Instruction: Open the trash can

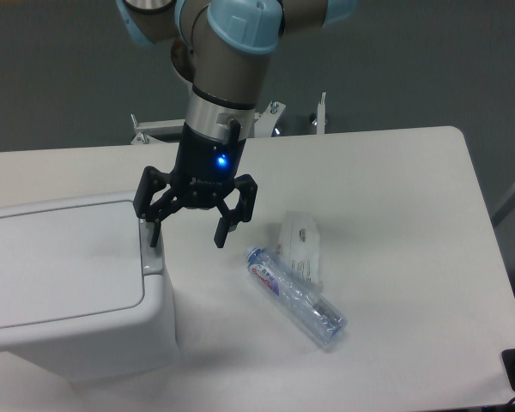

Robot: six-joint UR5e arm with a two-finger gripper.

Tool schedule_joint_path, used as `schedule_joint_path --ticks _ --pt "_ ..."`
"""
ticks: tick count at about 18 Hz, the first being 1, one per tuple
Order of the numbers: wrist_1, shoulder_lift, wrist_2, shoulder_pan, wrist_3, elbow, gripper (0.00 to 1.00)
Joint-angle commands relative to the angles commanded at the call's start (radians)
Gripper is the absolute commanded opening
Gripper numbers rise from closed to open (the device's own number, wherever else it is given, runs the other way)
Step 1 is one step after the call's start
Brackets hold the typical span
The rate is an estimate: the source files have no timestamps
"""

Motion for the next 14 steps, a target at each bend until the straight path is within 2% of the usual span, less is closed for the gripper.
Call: schedule_joint_path --ticks 14 --pt "0.011 -0.014 0.003 -0.002 0.005 -0.006 1.00"
